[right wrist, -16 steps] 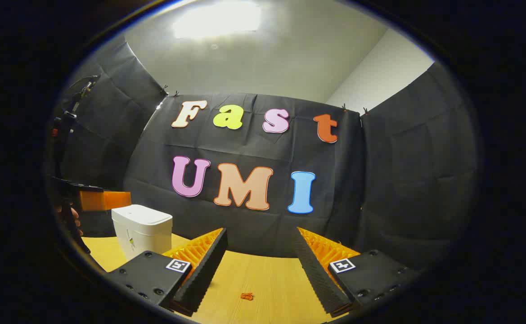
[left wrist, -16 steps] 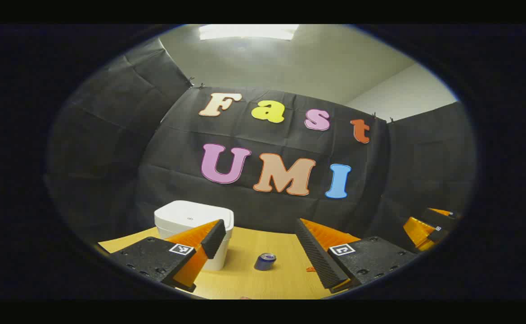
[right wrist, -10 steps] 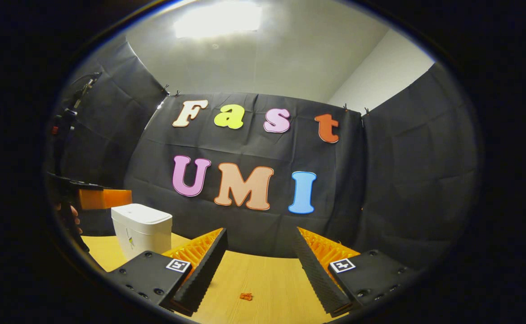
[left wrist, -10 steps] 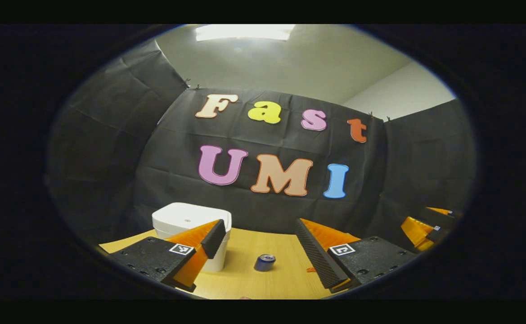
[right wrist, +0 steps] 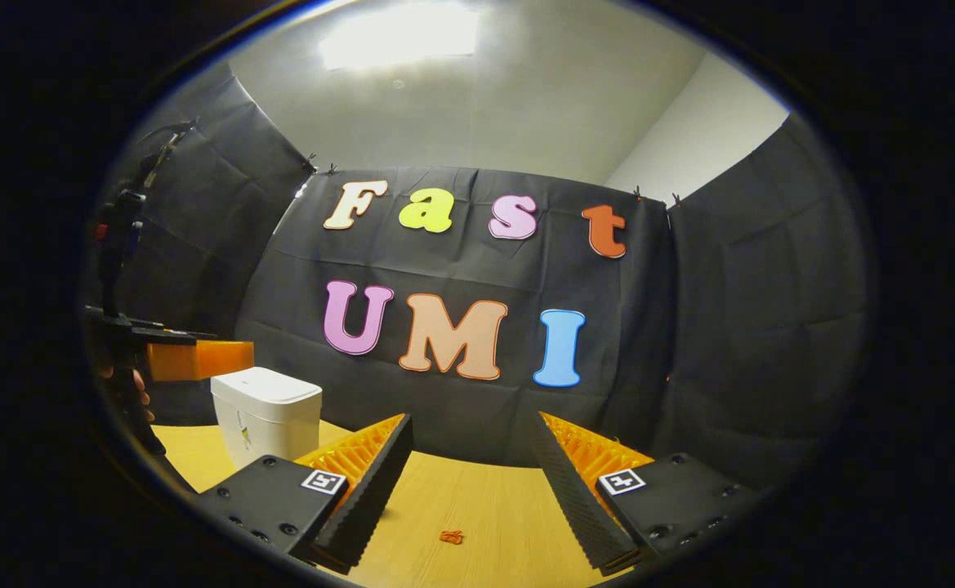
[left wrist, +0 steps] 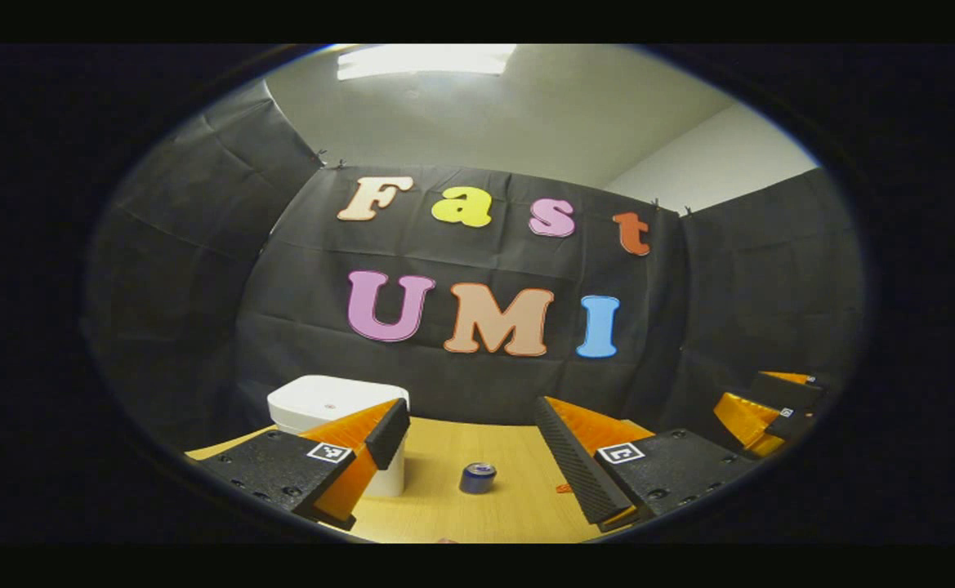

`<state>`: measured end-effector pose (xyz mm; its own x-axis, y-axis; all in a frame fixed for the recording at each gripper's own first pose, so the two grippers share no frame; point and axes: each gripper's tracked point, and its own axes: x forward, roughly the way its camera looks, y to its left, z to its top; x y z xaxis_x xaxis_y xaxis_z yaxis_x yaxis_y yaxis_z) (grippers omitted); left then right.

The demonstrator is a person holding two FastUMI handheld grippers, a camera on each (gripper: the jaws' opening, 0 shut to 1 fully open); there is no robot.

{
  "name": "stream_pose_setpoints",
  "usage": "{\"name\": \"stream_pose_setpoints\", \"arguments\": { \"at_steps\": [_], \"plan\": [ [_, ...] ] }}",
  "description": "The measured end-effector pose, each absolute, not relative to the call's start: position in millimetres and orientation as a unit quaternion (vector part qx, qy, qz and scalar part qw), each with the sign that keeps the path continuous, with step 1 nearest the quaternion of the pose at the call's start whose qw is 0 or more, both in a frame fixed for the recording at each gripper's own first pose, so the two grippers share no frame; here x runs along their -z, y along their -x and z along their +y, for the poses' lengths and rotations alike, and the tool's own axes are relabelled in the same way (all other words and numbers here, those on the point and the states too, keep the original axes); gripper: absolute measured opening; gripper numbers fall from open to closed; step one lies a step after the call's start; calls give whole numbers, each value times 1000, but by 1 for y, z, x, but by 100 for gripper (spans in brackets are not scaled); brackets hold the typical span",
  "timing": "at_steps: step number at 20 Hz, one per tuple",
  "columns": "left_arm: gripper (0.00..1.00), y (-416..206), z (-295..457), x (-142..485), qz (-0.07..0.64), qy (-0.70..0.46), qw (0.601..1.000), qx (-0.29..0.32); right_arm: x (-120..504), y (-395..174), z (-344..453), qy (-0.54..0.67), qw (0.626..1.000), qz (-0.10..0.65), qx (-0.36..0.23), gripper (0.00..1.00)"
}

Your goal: Press the lid of the desktop garbage bin to open it, pick up the crumpled paper on the desktop and throw it into the bin, then pick up the pop can on the desktop and drop it into the bin, and finally close the garbage bin lid.

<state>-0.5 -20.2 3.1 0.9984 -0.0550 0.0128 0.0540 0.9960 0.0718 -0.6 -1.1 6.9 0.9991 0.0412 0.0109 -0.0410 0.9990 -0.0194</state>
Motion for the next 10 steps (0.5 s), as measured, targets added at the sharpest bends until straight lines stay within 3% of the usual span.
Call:
{"name": "stream_pose_setpoints", "arguments": {
  "at_steps": [10],
  "plan": [
    [93, 0, -23, 4, 6, -32, 999, 29, -13, 0, 3, 2, 1000, -4, -30, 96]
  ]
}}
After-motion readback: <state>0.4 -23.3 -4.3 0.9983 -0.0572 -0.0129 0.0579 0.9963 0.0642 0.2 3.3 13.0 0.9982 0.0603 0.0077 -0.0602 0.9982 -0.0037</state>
